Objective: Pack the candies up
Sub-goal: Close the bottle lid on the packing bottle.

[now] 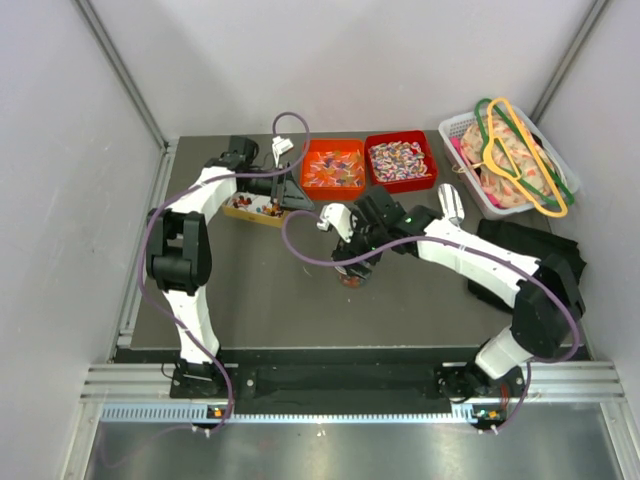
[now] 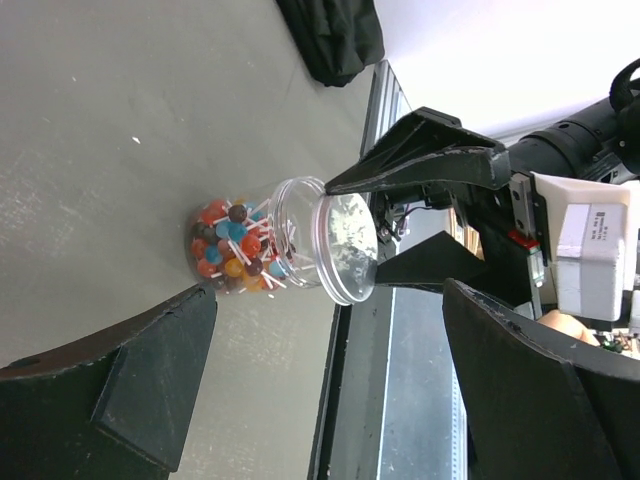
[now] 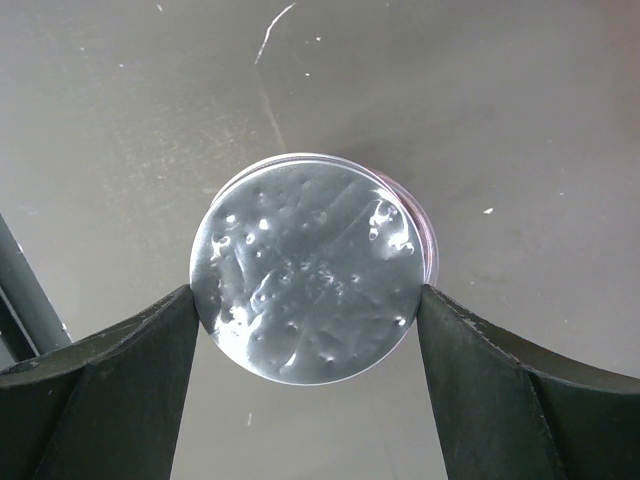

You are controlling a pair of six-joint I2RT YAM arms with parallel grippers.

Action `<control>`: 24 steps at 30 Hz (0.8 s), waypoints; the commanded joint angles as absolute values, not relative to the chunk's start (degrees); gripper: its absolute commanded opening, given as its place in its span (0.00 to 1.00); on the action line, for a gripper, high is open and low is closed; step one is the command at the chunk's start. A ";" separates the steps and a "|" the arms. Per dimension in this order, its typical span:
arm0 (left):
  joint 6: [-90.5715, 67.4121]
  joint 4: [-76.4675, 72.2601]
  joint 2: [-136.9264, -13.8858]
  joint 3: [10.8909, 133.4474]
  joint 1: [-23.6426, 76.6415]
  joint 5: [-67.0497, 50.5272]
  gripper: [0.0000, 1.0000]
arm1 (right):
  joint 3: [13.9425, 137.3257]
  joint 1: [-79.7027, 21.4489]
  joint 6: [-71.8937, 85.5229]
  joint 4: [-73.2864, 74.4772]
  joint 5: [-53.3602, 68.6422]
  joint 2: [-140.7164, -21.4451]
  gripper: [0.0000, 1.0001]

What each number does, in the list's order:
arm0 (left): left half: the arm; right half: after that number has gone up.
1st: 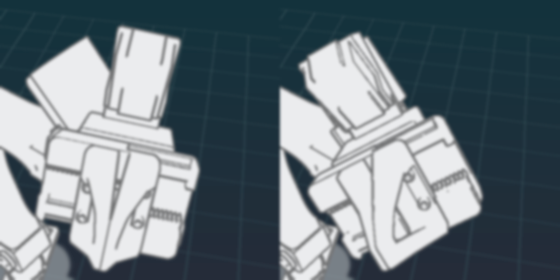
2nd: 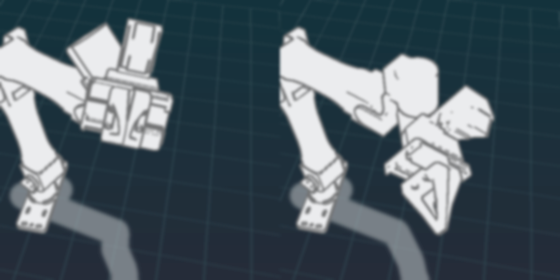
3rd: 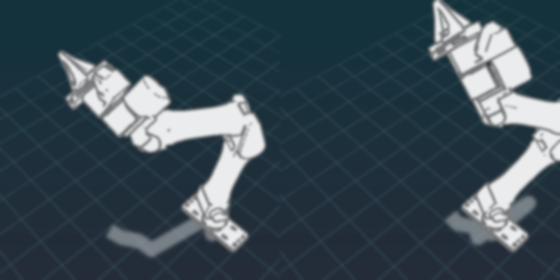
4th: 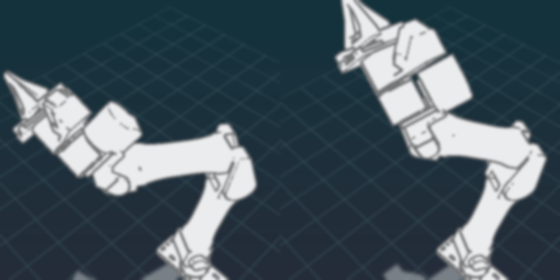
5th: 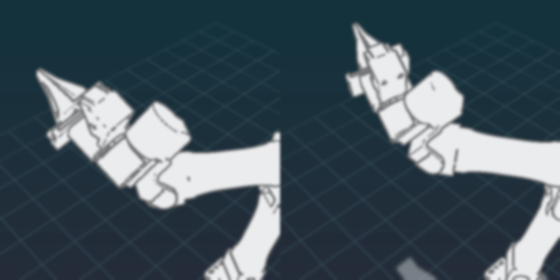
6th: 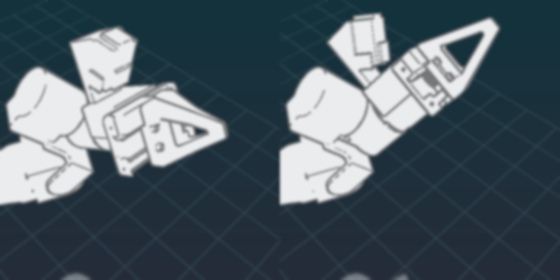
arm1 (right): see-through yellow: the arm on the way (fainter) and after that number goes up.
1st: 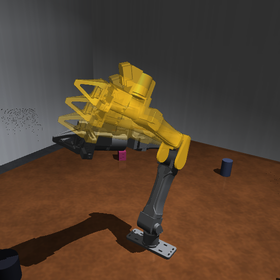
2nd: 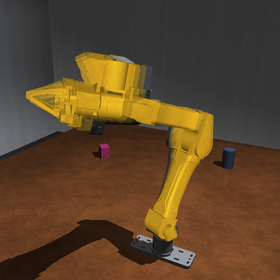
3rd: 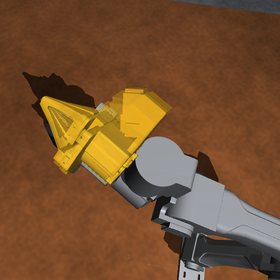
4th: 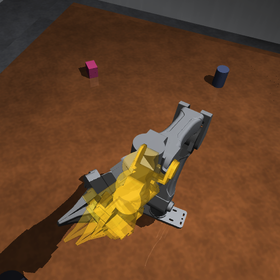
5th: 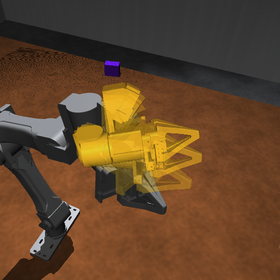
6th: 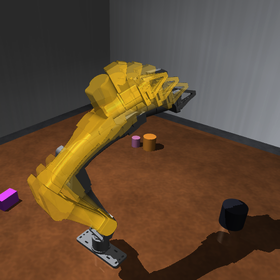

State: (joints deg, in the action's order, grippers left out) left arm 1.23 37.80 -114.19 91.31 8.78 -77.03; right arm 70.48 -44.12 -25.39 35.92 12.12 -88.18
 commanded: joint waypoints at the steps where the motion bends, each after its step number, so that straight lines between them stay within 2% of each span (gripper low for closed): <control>1: 2.37 37.00 -111.97 90.09 8.70 -78.22 0.99 | 70.93 -43.59 -24.96 33.05 13.80 -89.47 0.62; 24: 8.96 41.04 -111.45 89.56 8.79 -77.61 0.99 | 71.98 -41.22 -24.96 32.34 12.13 -91.84 0.62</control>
State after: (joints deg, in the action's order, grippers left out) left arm 4.43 38.33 -114.15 89.21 8.78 -77.03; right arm 70.48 -42.04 -25.28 34.72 11.64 -90.76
